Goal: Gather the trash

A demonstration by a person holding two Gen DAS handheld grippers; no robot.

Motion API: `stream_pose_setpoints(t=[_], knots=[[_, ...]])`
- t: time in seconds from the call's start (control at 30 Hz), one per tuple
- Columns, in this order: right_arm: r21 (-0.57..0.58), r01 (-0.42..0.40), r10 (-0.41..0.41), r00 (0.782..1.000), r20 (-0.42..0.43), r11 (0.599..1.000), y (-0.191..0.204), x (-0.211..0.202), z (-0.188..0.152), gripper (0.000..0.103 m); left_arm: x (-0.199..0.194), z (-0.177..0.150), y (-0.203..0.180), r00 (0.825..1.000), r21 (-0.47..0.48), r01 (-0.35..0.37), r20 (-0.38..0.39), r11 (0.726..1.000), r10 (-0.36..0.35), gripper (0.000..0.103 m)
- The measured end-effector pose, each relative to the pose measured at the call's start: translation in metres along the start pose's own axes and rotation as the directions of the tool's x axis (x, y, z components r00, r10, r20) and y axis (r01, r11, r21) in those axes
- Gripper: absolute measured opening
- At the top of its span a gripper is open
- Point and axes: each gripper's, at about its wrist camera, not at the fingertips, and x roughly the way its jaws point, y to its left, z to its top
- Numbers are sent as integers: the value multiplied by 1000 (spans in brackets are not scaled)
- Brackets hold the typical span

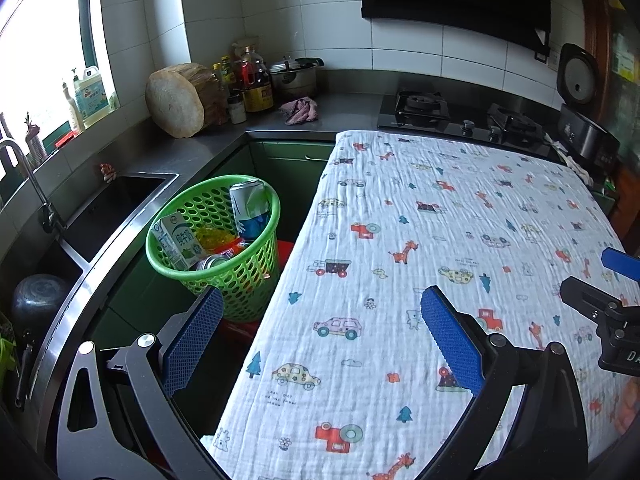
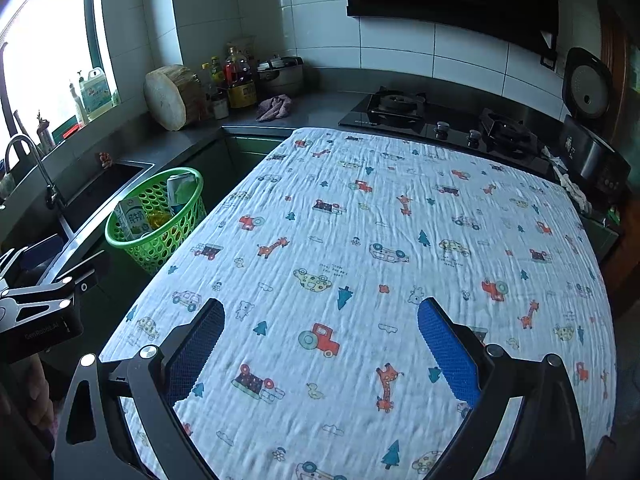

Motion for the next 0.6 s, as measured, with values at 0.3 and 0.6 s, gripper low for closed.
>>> stream_pose_setpoints(t=[0.3,0.6], knots=[[1,0,0,1000,-1,1000,0,0,0,94,-1,0,0,1000,-3,6,1,1000,-6,98],[4,1,-1,1000,0,1000,0,-1,0,94,-1,0,0,1000,-6,13,-1,1000,-13,98]])
